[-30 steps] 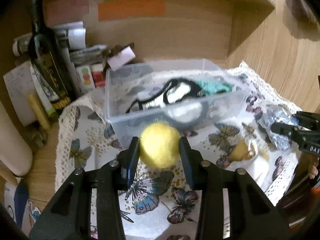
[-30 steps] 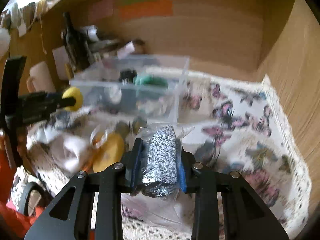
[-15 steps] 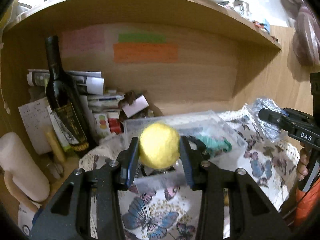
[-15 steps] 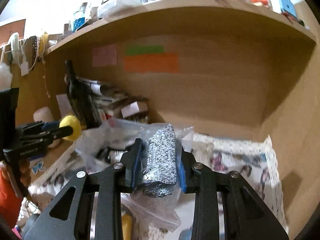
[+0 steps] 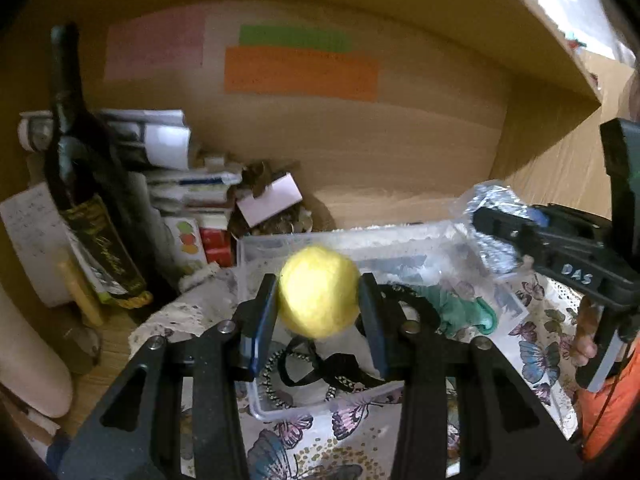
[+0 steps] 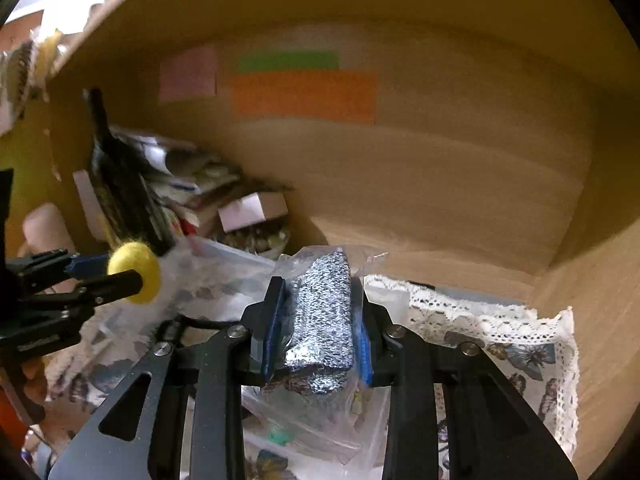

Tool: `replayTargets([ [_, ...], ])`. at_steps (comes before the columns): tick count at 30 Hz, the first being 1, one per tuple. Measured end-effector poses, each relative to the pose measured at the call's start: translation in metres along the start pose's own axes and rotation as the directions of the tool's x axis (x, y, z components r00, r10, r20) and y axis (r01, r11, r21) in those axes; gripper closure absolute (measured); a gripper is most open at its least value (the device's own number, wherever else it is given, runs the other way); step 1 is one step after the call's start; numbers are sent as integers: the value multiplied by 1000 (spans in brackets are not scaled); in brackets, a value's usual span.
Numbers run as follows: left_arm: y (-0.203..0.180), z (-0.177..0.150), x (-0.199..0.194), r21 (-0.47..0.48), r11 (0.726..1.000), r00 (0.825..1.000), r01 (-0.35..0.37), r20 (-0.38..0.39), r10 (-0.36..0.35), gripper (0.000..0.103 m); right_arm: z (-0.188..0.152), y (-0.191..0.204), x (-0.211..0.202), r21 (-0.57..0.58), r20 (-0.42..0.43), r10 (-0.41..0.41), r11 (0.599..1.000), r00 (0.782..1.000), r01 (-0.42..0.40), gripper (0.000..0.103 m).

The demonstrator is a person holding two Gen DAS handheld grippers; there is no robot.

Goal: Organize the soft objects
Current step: 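Drop the yellow ball into the box with the left tool while the right tool places the grey pouch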

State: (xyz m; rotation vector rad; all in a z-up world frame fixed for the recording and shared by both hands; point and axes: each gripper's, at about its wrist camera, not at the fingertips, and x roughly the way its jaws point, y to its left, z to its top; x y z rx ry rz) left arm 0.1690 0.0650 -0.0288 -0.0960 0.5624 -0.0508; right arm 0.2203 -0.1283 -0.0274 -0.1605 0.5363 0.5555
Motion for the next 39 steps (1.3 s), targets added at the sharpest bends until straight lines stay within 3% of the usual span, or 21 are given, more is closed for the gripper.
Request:
replayTargets([
  [3,-2,-4,13,29,999,999,-27,-21,28,63,-4,0,19,-6,-33,-28,1000,999,27,75],
  [14,-3,-18,46,50,999,993,-19,-115,25,63,-18,-4,56,9,-159,-8,1000,987,9,73],
  [16,-5,-19,47,63,998,993,-27,-115,34,63,-18,-5,57,13,-169,-5,1000,986,7,71],
  [18,-7,-20,46,74,997,992,-33,-117,41,61,-17,-5,57,15,-179,-3,1000,984,6,62],
  [20,-8,-19,46,77,997,992,-32,-119,41,54,-17,-4,55,19,-179,2,1000,984,1,54],
  [25,-12,-16,32,91,994,995,-61,-72,68,34,-9,2,35,10,-136,0,1000,991,1,48],
  [32,-21,-6,-4,95,993,998,-68,9,67,4,6,21,-19,-34,-7,-27,999,1000,27,23],
  [39,-26,-12,-33,76,997,999,-27,22,25,0,-1,25,-54,-63,52,2,998,999,2,23],
])
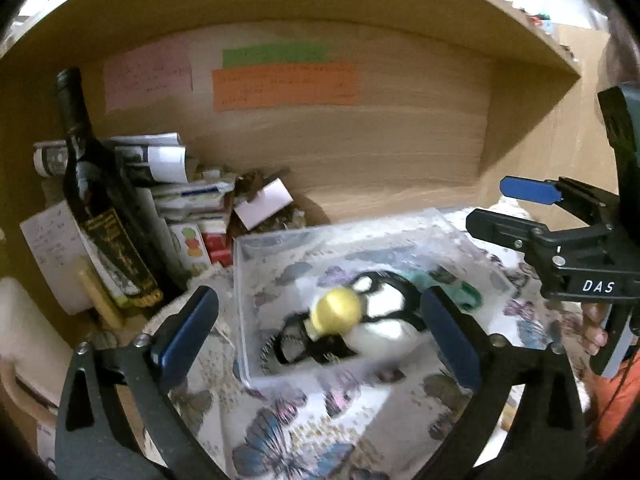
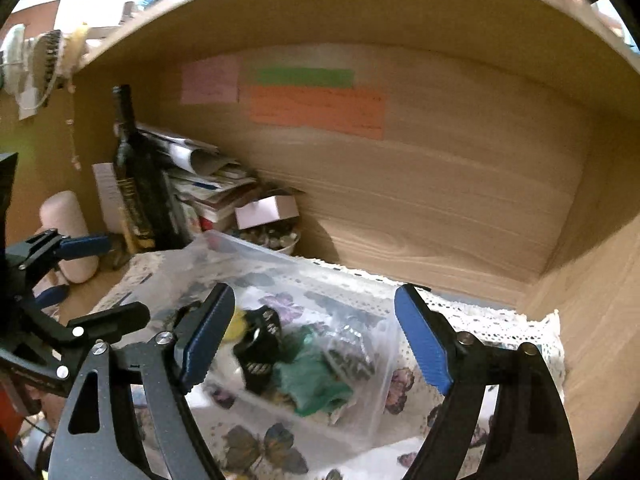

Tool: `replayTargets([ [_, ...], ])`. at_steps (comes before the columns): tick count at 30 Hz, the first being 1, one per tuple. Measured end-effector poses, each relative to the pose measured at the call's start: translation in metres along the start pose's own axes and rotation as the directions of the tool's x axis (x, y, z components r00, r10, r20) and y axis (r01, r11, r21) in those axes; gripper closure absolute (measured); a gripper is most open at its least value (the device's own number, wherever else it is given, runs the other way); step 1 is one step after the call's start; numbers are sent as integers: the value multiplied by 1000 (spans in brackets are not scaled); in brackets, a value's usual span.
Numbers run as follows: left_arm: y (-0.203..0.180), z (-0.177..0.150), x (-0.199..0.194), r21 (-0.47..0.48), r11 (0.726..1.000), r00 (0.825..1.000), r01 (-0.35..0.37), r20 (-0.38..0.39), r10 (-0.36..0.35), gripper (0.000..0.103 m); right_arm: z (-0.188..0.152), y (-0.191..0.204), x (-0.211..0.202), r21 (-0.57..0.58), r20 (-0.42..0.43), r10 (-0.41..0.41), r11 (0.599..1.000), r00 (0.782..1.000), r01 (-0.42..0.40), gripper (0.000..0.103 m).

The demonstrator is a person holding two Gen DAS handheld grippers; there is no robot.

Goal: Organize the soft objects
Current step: 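Drop the yellow ball into the box with the left tool while the right tool places the grey pouch, then grasp the white sock with the left tool while the right tool grasps the yellow sponge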

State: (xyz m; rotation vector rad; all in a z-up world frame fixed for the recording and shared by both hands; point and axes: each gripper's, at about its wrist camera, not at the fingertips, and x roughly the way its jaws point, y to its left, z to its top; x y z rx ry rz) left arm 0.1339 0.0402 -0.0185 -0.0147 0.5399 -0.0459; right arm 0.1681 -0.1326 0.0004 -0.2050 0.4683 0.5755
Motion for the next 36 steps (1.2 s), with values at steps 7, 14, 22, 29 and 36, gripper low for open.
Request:
replayTargets([
  [7,-9,-37,-12,-16,997,995,71,-75,-72,0,-41,-2,-21,2,-11,-9,1000,1000,9,22],
  [14,-24,-80,-1,-25,993,973,119,-194,-122,0,-88,-12,-34,62,-75,-16,998,997,21,22],
  [22,-42,-120,2,-1,989,961,145,-238,-141,0,-133,-5,-32,115,-166,2,993,986,18,21],
  [29,-39,-136,0,-41,982,956,186,-222,-190,9,-145,6,-33,121,-183,40,993,982,-18,21],
  [36,-45,-137,-15,3,965,944,260,-212,-254,67,-145,20,-26,106,-190,64,993,980,-45,21],
])
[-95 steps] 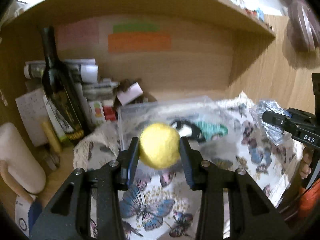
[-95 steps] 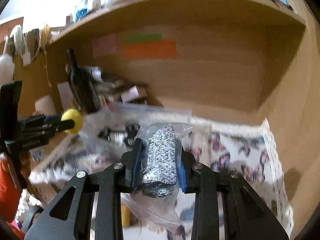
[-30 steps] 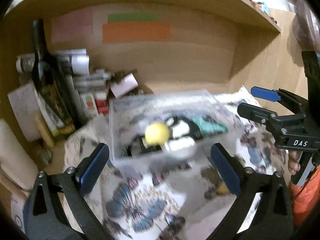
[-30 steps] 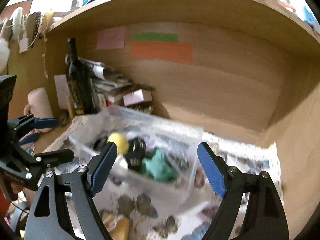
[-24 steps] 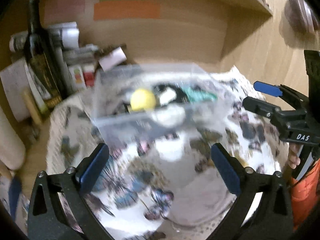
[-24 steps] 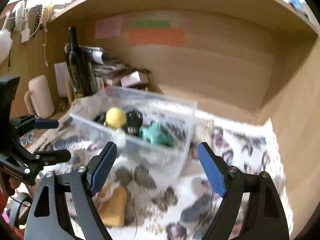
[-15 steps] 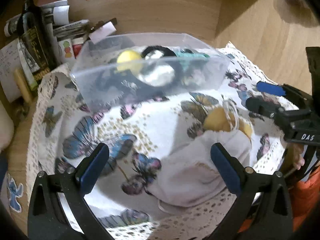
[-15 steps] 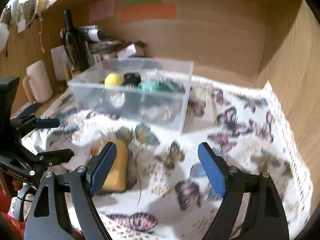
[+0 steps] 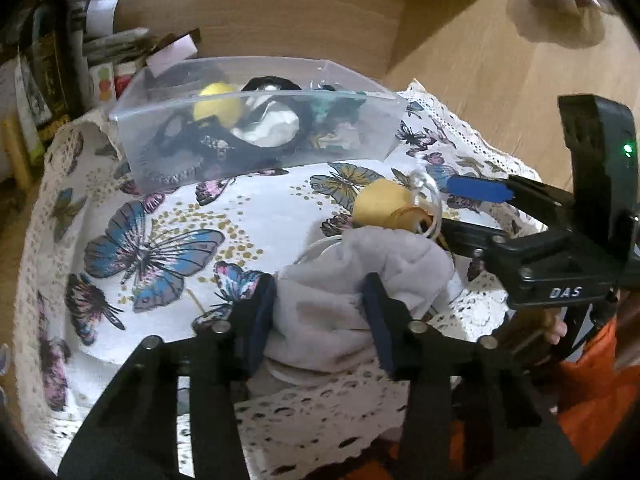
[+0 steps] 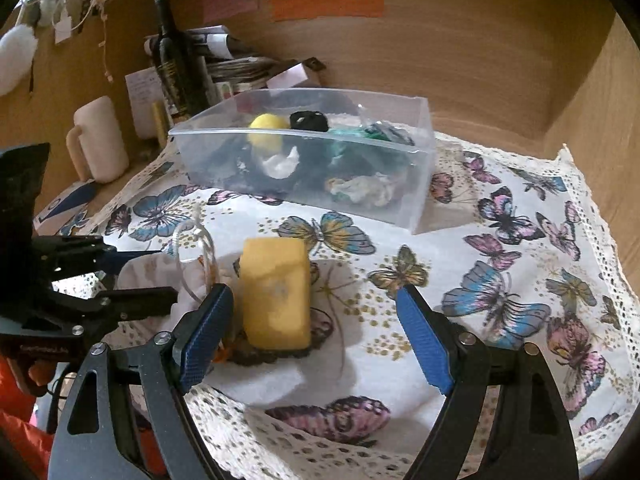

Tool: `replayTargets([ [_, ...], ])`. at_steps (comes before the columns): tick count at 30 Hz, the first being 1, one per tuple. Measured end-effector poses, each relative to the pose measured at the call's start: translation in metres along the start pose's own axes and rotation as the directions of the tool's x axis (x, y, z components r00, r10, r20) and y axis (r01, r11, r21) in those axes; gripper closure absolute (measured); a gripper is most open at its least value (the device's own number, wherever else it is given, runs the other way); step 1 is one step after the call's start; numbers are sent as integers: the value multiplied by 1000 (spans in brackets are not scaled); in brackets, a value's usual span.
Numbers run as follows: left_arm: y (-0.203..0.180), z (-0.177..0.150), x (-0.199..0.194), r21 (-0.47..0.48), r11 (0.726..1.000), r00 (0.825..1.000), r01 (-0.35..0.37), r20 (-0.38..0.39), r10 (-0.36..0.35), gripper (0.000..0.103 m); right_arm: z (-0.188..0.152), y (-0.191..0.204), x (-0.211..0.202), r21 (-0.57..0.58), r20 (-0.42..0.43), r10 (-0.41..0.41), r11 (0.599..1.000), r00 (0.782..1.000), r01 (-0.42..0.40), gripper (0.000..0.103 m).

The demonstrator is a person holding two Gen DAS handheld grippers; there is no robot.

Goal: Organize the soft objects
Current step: 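Grasp the white sock with the left tool while the right tool grasps the yellow sponge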

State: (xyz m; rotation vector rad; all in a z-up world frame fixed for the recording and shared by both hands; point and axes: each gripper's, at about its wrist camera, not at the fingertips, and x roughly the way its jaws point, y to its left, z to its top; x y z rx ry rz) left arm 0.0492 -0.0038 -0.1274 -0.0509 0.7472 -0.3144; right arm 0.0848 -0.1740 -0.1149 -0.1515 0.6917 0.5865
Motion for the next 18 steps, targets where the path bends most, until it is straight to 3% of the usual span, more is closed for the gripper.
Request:
replayTargets([
  [4,12,5,-9,-16,999,999,-34,20,34,93,0,5,6,-1,-7,15,1000,1000,-15,21],
  [9,33,13,-24,-59,993,993,-100,59,104,95,-1,6,11,19,9,2,1000,1000,-2,24],
  [10,36,14,-26,-68,992,992,-103,65,108,95,-1,6,12,22,8,7,1000,1000,-7,28],
  [12,39,15,-31,-76,991,991,-110,72,116,95,-1,7,14,24,-8,28,999,1000,-28,51],
  [15,38,15,-34,-78,990,989,-120,76,126,94,-4,7,16,27,-28,69,997,997,-68,70],
  [16,37,15,-34,-77,989,989,-123,76,129,89,-4,8,15,31,-23,73,997,997,-73,70],
  [18,35,14,-30,-74,991,992,-109,50,113,63,-3,7,10,35,-2,55,998,998,-55,71],
])
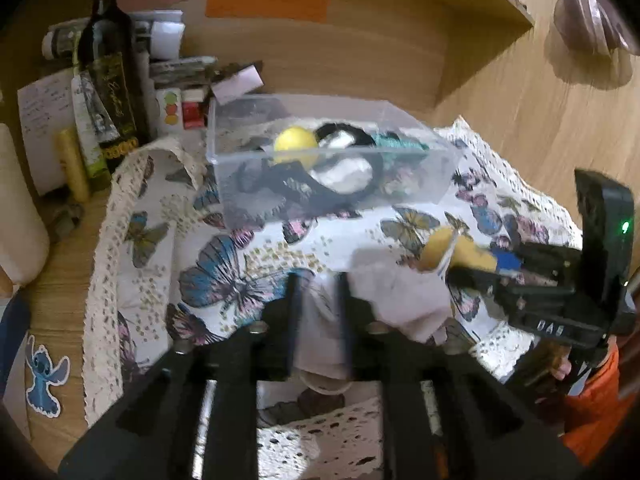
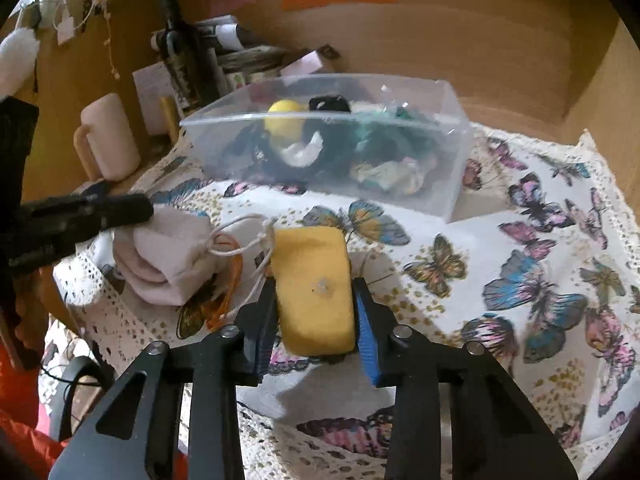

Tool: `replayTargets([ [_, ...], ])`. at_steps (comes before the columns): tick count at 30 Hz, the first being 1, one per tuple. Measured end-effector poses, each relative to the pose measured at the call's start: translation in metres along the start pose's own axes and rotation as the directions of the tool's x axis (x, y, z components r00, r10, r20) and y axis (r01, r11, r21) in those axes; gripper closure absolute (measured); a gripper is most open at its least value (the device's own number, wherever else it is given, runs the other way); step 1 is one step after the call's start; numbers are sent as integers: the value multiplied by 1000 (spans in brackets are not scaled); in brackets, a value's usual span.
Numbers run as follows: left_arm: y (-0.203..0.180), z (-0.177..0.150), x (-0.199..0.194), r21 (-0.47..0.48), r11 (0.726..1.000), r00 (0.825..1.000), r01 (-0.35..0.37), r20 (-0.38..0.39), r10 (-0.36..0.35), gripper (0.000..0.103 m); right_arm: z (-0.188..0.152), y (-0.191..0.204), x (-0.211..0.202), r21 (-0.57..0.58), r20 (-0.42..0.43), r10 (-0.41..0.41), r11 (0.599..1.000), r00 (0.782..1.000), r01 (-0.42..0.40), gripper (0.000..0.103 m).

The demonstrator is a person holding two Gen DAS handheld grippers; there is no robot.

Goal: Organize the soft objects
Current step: 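Grasp the white sock with the left tool while the right tool grasps the yellow sponge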

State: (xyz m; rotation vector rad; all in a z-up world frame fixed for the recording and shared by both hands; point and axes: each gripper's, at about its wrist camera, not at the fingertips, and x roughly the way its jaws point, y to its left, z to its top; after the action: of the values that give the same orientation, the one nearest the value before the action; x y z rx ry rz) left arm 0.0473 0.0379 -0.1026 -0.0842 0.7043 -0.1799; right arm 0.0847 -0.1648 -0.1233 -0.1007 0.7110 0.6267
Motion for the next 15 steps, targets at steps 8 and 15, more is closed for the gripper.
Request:
replayTargets([
  [8,-15,-14,21,-1,999,998,32,-48,-32,29,6,-14,-23,44,65,-47,998,997,44,71],
  [15,-25,-10,23,4,992,991,125,-43,-124,83,6,-18,-33,62,84,-56,997,995,50,71],
])
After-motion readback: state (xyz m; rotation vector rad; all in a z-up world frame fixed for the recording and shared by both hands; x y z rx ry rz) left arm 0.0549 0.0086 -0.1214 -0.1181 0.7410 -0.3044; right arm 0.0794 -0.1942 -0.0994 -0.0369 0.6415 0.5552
